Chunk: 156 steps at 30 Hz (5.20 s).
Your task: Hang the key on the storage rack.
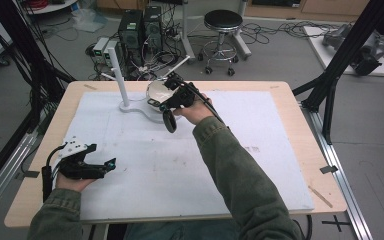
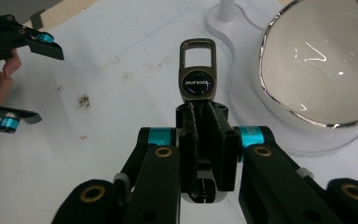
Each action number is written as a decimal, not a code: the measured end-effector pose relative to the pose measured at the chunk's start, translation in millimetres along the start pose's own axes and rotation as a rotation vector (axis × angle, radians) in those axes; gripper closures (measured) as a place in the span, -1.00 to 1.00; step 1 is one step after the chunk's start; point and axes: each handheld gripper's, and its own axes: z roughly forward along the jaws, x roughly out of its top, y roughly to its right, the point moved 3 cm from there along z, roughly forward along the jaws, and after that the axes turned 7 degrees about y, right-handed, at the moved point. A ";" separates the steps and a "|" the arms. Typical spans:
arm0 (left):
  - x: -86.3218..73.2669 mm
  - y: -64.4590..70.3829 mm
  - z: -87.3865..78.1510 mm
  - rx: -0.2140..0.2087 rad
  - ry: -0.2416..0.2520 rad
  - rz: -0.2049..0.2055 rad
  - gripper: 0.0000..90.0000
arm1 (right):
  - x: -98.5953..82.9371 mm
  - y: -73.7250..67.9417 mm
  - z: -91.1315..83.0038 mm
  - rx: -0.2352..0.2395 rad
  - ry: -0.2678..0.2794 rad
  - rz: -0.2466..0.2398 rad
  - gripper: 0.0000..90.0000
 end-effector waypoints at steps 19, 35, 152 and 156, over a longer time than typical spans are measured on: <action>0.1 -3.2 -0.1 0.002 0.010 -0.003 -0.86 | 71.6 -19.1 23.4 -0.009 0.064 -0.071 0.84; 0.0 -4.1 -0.1 -0.001 0.013 -0.003 -0.86 | 120.5 -20.1 28.1 -0.013 0.070 -0.082 0.84; -0.3 1.3 -4.0 0.010 0.005 0.003 -0.86 | -177.8 40.3 -106.4 -0.289 0.201 0.068 -0.99; -0.5 1.5 -3.7 0.013 0.005 0.002 -0.86 | -194.6 43.2 -109.4 -0.288 0.209 0.088 -0.99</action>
